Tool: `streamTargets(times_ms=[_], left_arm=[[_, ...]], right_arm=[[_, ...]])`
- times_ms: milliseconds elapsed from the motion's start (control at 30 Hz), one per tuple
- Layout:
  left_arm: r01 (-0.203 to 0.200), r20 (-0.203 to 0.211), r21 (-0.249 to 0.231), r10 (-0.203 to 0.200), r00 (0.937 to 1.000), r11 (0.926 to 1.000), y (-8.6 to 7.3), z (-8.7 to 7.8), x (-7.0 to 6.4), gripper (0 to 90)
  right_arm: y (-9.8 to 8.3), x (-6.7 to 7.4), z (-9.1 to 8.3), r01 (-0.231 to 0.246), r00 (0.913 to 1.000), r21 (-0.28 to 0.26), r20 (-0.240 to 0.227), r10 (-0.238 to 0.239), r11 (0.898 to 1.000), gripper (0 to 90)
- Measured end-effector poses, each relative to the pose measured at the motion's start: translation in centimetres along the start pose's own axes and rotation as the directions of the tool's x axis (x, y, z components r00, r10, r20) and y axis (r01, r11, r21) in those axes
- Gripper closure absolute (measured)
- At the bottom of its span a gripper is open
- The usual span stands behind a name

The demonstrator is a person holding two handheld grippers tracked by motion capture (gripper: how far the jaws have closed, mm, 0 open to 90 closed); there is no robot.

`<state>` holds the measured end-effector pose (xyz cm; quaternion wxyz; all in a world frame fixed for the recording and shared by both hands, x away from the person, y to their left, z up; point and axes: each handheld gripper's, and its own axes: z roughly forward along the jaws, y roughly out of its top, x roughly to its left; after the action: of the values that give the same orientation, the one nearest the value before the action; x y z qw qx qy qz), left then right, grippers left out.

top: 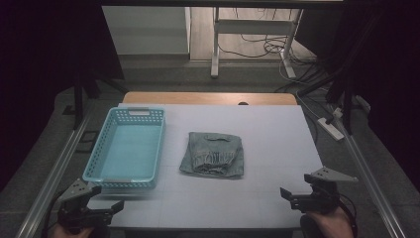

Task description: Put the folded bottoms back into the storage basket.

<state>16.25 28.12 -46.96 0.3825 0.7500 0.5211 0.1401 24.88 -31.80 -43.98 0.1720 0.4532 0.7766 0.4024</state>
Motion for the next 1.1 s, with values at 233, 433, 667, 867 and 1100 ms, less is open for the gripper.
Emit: streamTargets(times_ms=[233,433,667,867,1100], left_arm=[[0.009,0.015,-0.012,-0.009,0.9998,0.9999,-0.08,-0.15,0.14,2.9],[0.032,0.041,-0.019,-0.032,0.9987,0.9993,-0.16,-0.20,0.51,2.3],[0.029,0.054,-0.009,-0.028,0.9981,0.9996,-0.09,-0.09,0.52,2.9],[0.031,0.047,-0.002,-0.031,0.9984,0.9995,-0.04,-0.05,0.51,2.9],[0.010,0.066,-0.022,-0.008,0.9978,0.9997,0.33,-0.19,0.06,2.8]], right_arm=[[0.02,-0.01,0.07,0.007,0.9998,0.005,-0.021,-0.007,1.000,0.0],[0.07,0.11,0.19,0.021,0.9992,0.013,-0.033,-0.020,1.000,0.0],[0.07,0.10,0.23,0.022,0.9990,0.019,-0.039,-0.021,1.000,0.0],[0.08,0.10,0.28,0.022,0.9990,0.023,-0.040,-0.021,0.999,0.0],[0.09,0.12,0.35,0.027,0.9988,0.029,-0.041,-0.026,0.999,0.0]])
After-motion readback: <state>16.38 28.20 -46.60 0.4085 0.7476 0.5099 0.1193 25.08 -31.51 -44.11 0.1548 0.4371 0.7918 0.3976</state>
